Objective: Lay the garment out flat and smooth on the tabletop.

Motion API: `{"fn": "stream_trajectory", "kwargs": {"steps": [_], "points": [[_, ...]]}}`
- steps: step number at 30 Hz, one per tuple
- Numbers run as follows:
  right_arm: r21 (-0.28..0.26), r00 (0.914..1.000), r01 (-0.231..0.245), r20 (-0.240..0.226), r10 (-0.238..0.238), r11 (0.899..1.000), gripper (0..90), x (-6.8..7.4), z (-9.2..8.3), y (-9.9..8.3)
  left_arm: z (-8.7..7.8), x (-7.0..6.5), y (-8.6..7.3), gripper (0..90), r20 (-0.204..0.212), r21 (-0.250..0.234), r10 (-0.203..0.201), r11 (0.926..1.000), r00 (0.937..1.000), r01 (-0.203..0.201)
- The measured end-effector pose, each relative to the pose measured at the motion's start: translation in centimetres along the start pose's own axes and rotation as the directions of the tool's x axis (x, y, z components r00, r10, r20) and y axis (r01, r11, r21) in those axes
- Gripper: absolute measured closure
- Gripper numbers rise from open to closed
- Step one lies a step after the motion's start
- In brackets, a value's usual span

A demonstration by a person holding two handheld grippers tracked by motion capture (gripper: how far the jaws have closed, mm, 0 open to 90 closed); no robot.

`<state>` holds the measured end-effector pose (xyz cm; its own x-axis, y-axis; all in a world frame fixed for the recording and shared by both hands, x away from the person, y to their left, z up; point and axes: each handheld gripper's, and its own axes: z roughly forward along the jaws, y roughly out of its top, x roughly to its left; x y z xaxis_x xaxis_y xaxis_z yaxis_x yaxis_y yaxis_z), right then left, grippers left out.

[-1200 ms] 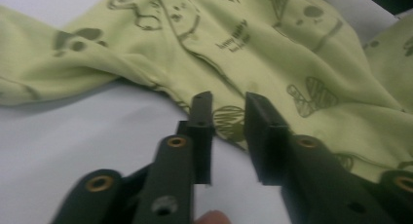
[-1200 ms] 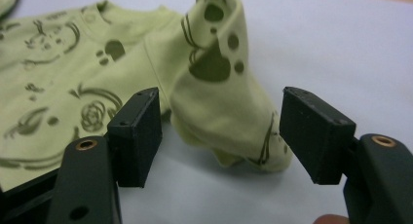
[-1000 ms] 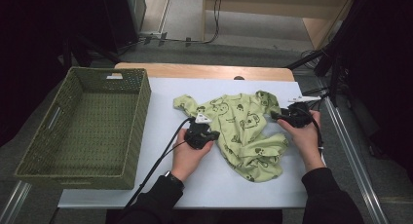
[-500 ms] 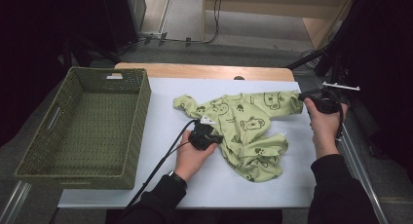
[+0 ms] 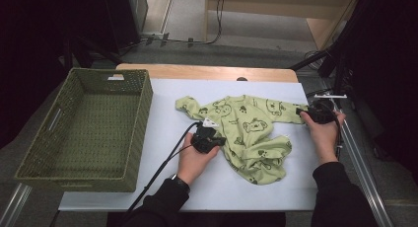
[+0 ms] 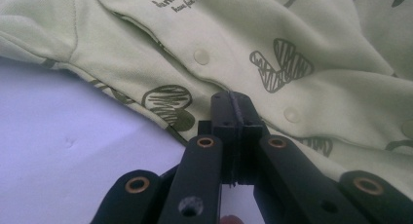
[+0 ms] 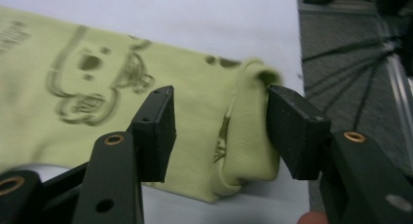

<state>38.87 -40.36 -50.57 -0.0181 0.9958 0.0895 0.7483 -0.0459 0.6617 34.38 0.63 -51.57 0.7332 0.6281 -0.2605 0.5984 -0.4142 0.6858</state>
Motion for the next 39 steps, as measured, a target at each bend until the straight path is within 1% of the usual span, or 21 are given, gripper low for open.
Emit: {"fn": "stream_trajectory", "kwargs": {"steps": [2, 3, 5, 7, 10, 12, 13, 15, 17, 18, 20, 21, 22, 23, 25, 29, 31, 34, 35, 36, 39], "points": [[0.008, 0.999, -0.037, 0.025, 0.037, 0.999, 46.6, -0.4, 0.6, -0.5, 0.0, -0.1, 0.0, 89.2, -0.006, 0.0, 0.007, 1.0, 1.0, -0.007], [0.012, 0.9984, -0.047, 0.03, 0.047, 0.999, 54.0, -0.6, 0.7, -0.7, 0.0, -0.1, 0.0, 89.1, -0.007, -0.001, 0.009, 1.0, 0.9999, -0.009], [0.003, 0.9984, -0.04, 0.041, 0.04, 0.999, 68.0, -0.9, 0.7, -1.0, 0.0, -0.1, 0.0, 89.1, -0.007, 0.0, 0.011, 0.9999, 0.9999, -0.011], [-0.001, 0.9991, -0.034, 0.025, 0.034, 0.999, 78.8, -1.5, 0.5, -1.1, 0.0, -0.1, 0.0, 89.1, -0.006, 0.0, 0.012, 0.9999, 0.9999, -0.012], [-0.024, 0.9952, -0.045, 0.086, 0.047, 0.999, 78.0, -2.3, -0.1, -1.1, 0.0, -0.1, -0.1, 89.1, -0.009, -0.003, 0.014, 0.9999, 0.9999, -0.014], [-0.061, 0.9905, -0.076, 0.11, 0.083, 0.995, 62.8, -2.6, -0.6, -1.1, 0.0, -0.1, -0.1, 89.1, -0.01, -0.003, 0.015, 0.9999, 0.9998, -0.015], [-0.077, 0.9904, -0.084, 0.103, 0.092, 0.993, 58.1, -2.6, -0.8, -1.1, 0.0, -0.2, -0.1, 89.1, -0.011, -0.004, 0.016, 0.9999, 0.9998, -0.016], [-0.092, 0.9958, -0.082, 0.035, 0.085, 0.992, 54.8, -2.2, -1.3, -1.1, 0.0, -0.1, -0.1, 89.1, -0.011, -0.004, 0.017, 0.9999, 0.9998, -0.017], [-0.115, 0.9972, -0.057, -0.055, 0.051, 0.992, 60.1, -1.4, -2.1, -1.1, 0.0, -0.2, -0.1, 89.1, -0.011, -0.005, 0.016, 0.9999, 0.9998, -0.016], [-0.132, 0.9951, -0.038, -0.096, 0.026, 0.991, 63.9, -0.9, -2.5, -1.2, 0.0, -0.2, -0.1, 89.1, -0.013, -0.005, 0.016, 0.9999, 0.9998, -0.016], [-0.142, 0.9879, 0.006, -0.152, -0.028, 0.99, 68.4, 0.4, -3.2, -1.3, 0.0, -0.2, -0.1, 89.1, -0.018, -0.006, 0.019, 0.9998, 0.9997, -0.019], [-0.145, 0.9799, 0.025, -0.192, -0.053, 0.989, 70.1, 1.1, -3.6, -1.5, 0.0, -0.3, -0.1, 89.2, -0.018, -0.007, 0.019, 0.9998, 0.9997, -0.019], [-0.146, 0.9755, 0.033, -0.211, -0.064, 0.989, 71.9, 1.6, -3.8, -1.6, 0.0, -0.3, -0.1, 89.2, -0.018, -0.007, 0.02, 0.9998, 0.9996, -0.02], [-0.147, 0.9682, 0.061, -0.232, -0.094, 0.987, 73.0, 2.5, -4.1, -1.8, 0.0, -0.3, -0.1, 89.1, -0.019, -0.007, 0.021, 0.9998, 0.9996, -0.021], [-0.16, 0.9648, 0.095, -0.228, -0.131, 0.983, 73.0, 3.6, -4.5, -2.1, 0.0, -0.3, -0.1, 89.1, -0.022, -0.005, 0.027, 0.9996, 0.9994, -0.028], [-0.187, 0.9588, 0.123, -0.231, -0.165, 0.975, 73.0, 5.5, -5.5, -2.8, 0.0, -0.2, -0.1, 89.1, -0.019, -0.006, 0.019, 0.9998, 0.9996, -0.019], [-0.201, 0.9554, 0.123, -0.241, -0.171, 0.972, 74.9, 6.1, -6.0, -3.2, 0.0, -0.2, -0.1, 89.1, -0.017, -0.007, 0.017, 0.9998, 0.9997, -0.017], [-0.195, 0.9373, 0.136, -0.293, -0.19, 0.971, 77.3, 7.2, -6.4, -3.9, 0.0, -0.1, -0.1, 89.1, -0.011, -0.006, 0.008, 1.0, 0.9999, -0.008], [-0.19, 0.9278, 0.142, -0.316, -0.198, 0.971, 77.4, 7.6, -6.5, -4.3, 0.0, 0.0, 0.0, 89.1, -0.004, -0.002, 0.004, 1.0, 1.0, -0.004], [-0.189, 0.9215, 0.149, -0.33, -0.206, 0.971, 77.4, 8.0, -6.6, -4.7, -0.1, 0.1, 0.0, 88.9, 0.005, 0.0, -0.004, 1.0, 1.0, 0.004], [-0.192, 0.9039, 0.167, -0.362, -0.228, 0.967, 77.4, 9.1, -7.1, -5.9, -0.6, 0.2, 0.2, 82.1, 0.006, -0.001, 0.0, 1.0, 1.0, 0.0]]}}
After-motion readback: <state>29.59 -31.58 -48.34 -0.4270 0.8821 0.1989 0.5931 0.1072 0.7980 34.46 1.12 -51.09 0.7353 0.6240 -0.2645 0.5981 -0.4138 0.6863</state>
